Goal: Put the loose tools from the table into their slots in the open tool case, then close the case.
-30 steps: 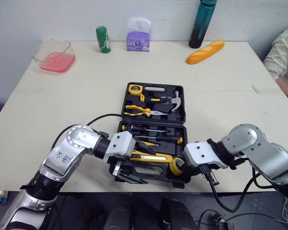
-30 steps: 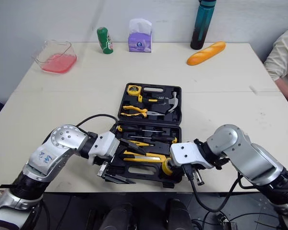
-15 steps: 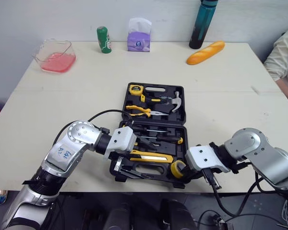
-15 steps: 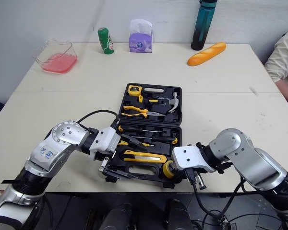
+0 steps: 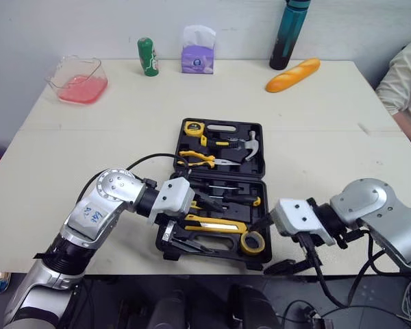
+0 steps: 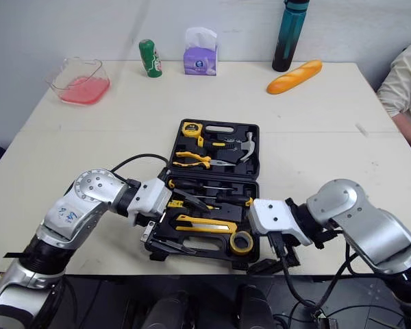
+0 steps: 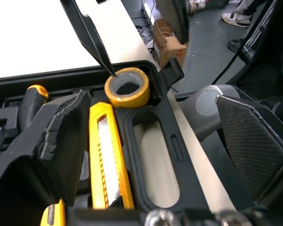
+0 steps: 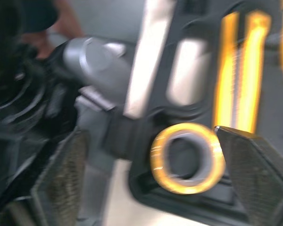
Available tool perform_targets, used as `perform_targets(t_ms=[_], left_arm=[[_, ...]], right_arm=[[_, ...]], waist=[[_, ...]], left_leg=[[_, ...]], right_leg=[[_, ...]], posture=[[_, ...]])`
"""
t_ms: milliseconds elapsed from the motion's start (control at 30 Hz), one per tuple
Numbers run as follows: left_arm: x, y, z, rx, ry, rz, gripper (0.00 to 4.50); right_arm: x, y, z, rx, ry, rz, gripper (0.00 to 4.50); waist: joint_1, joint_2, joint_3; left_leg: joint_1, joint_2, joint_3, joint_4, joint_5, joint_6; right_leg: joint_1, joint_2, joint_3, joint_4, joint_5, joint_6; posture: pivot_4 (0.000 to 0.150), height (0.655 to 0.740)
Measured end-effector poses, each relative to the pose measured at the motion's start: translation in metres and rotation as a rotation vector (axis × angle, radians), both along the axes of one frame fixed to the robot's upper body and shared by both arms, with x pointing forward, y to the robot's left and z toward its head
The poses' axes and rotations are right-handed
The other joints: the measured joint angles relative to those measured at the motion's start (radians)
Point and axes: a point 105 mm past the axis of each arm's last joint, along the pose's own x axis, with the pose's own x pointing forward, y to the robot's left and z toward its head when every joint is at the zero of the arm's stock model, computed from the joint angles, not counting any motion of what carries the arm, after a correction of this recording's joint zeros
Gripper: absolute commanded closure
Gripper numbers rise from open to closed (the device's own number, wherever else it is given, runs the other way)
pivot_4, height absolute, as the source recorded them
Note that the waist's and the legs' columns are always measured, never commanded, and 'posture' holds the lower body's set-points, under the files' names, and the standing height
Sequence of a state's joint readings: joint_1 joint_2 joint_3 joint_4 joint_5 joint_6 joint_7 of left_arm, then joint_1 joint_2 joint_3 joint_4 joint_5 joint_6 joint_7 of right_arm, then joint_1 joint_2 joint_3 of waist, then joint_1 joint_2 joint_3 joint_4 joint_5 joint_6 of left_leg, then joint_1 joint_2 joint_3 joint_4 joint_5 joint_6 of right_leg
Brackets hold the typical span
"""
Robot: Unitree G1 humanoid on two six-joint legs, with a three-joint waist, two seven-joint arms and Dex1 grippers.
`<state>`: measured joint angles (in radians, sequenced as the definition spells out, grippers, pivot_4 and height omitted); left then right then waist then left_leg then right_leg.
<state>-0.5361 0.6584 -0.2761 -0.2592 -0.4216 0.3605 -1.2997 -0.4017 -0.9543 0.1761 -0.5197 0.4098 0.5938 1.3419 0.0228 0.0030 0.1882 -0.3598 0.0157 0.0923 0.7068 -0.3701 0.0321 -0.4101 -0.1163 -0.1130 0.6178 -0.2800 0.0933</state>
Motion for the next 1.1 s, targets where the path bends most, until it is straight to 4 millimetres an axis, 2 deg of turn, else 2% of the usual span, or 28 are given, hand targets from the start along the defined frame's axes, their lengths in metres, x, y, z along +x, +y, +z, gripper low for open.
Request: perform_targets(t_ms=[100, 200, 300, 567, 900, 1100], left_arm=[[-0.001, -0.001, 0.0, -0.005, 0.0, -0.009, 0.0], [-0.001, -0.002, 0.0, -0.005, 0.003, -0.018, 0.0], [0.001, 0.0, -0.001, -0.002, 0.019, -0.016, 0.0], [0.006, 0.002, 0.0, 0.007, 0.023, -0.027, 0.0], [0.007, 0.001, 0.0, 0.013, 0.011, -0.042, 0.0], [0.007, 0.0, 0.0, 0.012, 0.008, -0.043, 0.0]], right_arm=[[0.009, 0.004, -0.002, 0.116, -0.005, -0.061, 1.23], [0.005, 0.01, -0.012, 0.23, 0.046, -0.089, 2.81], [-0.003, 0.011, -0.025, 0.272, 0.077, -0.106, 4.4], [-0.002, 0.005, -0.054, 0.252, 0.056, -0.173, 4.46], [-0.006, -0.001, -0.067, 0.277, 0.035, -0.209, 4.46], [-0.008, -0.005, -0.071, 0.331, 0.072, -0.27, 4.46]], waist=[[0.001, 0.0, 0.0], [0.002, 0.0, 0.0], [0.001, 0.0, 0.0], [0.0, 0.0, 0.0], [0.003, -0.004, -0.003], [0.003, -0.007, -0.005]], left_leg=[[0.0, 0.0, 0.0, 0.0, 0.0, 0.0], [0.0, 0.0, 0.0, 0.0, 0.0, 0.0], [0.0, -0.001, 0.001, 0.0, 0.0, 0.0], [0.0, -0.001, 0.001, 0.0, 0.0, 0.0], [0.004, -0.001, 0.0, -0.001, 0.0, 0.001], [0.008, 0.0, -0.002, -0.003, -0.001, 0.002]], right_leg=[[0.0, 0.0, 0.0, 0.0, 0.0, 0.0], [0.0, 0.0, 0.0, 0.0, 0.0, 0.0], [0.0, 0.0, 0.0, 0.001, 0.0, 0.0], [0.0, 0.001, 0.0, 0.001, 0.0, 0.0], [0.003, 0.0, 0.0, 0.0, 0.0, 0.0], [0.012, -0.002, -0.002, -0.008, 0.0, 0.001]], posture=[[0.15, 0.74], [0.15, 0.74], [0.15, 0.74], [0.15, 0.74], [0.15, 0.74], [0.15, 0.74]])
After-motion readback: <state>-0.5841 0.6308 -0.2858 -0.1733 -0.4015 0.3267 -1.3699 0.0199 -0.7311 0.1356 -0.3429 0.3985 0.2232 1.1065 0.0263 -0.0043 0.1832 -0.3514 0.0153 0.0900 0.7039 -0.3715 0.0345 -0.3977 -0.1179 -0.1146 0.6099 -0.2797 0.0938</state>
